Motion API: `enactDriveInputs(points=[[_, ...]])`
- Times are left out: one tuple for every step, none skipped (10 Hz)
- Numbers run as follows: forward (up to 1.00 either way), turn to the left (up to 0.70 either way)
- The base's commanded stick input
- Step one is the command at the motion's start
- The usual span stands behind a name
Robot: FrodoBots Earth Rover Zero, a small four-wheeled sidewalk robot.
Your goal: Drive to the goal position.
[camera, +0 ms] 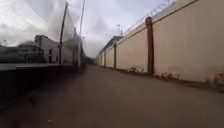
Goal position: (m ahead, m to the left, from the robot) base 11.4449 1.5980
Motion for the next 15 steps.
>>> enactDriveInputs(points=[[0.50, 0.00], [0.50, 0.00], [0.50, 0.00], [0.50, 0.00], [0.50, 0.00], [0.50, 0.00], [0.50, 0.00], [0.50, 0.00], [0.50, 0.00], [0.50, 0.00], [0.50, 0.00], [0.50, 0.00], [0.50, 0.00], [0.50, 0.14], [0.50, 0.50]])
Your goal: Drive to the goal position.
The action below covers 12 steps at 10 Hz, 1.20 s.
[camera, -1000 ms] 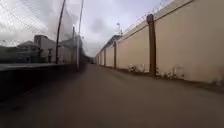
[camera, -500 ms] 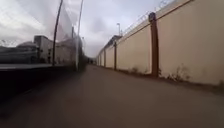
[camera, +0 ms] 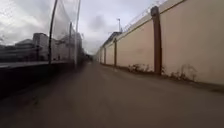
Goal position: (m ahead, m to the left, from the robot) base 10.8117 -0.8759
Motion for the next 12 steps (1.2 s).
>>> enactDriveInputs(points=[[0.50, 0.50], [0.50, 0.38], [0.50, 0.00], [0.50, 0.00], [0.50, 0.00], [0.50, 0.00], [0.50, 0.00], [0.50, 0.00], [0.50, 0.00], [0.50, 0.00], [0.50, 0.00], [0.50, 0.00]])
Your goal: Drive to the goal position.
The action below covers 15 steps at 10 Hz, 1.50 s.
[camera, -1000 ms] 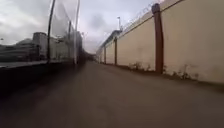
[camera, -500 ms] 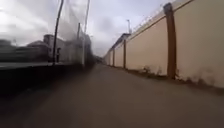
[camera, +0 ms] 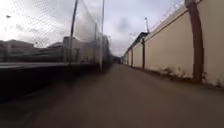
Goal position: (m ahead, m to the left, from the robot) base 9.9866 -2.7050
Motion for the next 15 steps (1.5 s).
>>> enactDriveInputs(points=[[0.50, 0.00], [0.50, 0.00], [0.50, -0.03], [0.50, -0.15], [0.50, -0.28], [0.50, -0.41], [0.50, -0.50], [0.50, 0.00], [0.50, 0.00], [0.50, 0.00], [0.50, 0.00], [0.50, 0.00], [0.50, 0.00], [0.50, 0.00], [0.50, 0.00]])
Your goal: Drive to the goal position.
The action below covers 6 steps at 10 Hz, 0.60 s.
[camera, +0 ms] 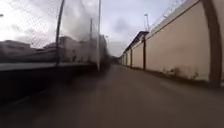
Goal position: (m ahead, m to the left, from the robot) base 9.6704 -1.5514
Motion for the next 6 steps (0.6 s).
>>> enactDriveInputs(points=[[0.50, 0.00], [0.50, 0.00], [0.50, 0.00], [0.50, 0.00], [0.50, 0.00], [0.50, 0.00]])
